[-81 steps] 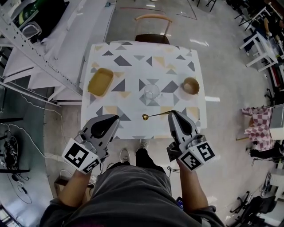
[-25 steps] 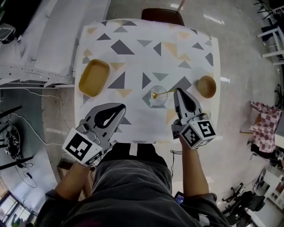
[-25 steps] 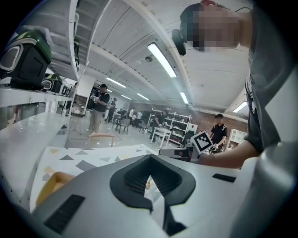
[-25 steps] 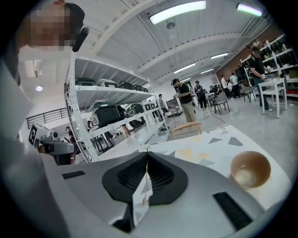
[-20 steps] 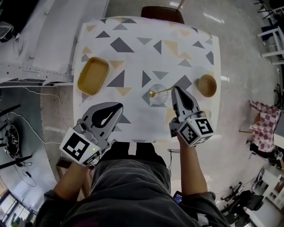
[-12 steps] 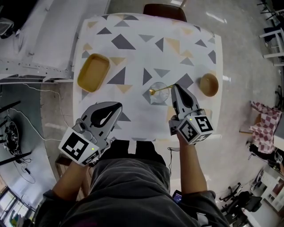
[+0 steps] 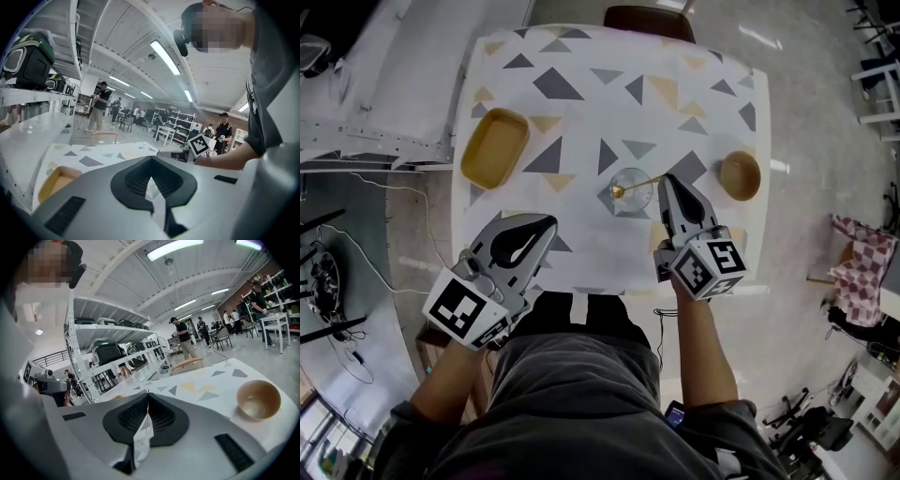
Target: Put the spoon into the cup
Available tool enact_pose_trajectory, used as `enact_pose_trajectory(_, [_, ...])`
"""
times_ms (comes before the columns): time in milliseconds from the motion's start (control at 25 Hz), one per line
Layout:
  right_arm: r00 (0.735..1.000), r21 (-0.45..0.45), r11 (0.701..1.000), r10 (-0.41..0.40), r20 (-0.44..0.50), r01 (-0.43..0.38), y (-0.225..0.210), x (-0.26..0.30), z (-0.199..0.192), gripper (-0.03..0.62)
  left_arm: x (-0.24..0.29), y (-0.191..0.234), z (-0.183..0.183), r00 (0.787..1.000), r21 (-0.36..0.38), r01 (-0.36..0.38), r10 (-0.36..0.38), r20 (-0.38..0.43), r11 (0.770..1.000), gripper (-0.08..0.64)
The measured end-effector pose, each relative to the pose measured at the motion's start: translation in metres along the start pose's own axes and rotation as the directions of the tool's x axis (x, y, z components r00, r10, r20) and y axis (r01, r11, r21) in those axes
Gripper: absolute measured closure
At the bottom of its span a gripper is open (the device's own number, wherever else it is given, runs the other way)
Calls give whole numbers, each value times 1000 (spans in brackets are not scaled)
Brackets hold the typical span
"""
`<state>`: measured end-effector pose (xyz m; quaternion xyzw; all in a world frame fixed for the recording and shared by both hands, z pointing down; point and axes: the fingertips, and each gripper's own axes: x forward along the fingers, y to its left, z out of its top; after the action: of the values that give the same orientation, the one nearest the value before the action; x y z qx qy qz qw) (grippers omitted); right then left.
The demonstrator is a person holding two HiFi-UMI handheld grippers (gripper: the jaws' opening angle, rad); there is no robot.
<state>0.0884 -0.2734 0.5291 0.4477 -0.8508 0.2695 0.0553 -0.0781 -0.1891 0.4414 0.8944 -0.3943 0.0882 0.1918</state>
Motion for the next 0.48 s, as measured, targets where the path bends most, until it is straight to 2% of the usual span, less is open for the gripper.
enact_pose_trajectory(480, [1000,7,1000,-5,-7,5,-9,-7,-4,568,6,-17,7,1000,20,-8,8,5,1000,546])
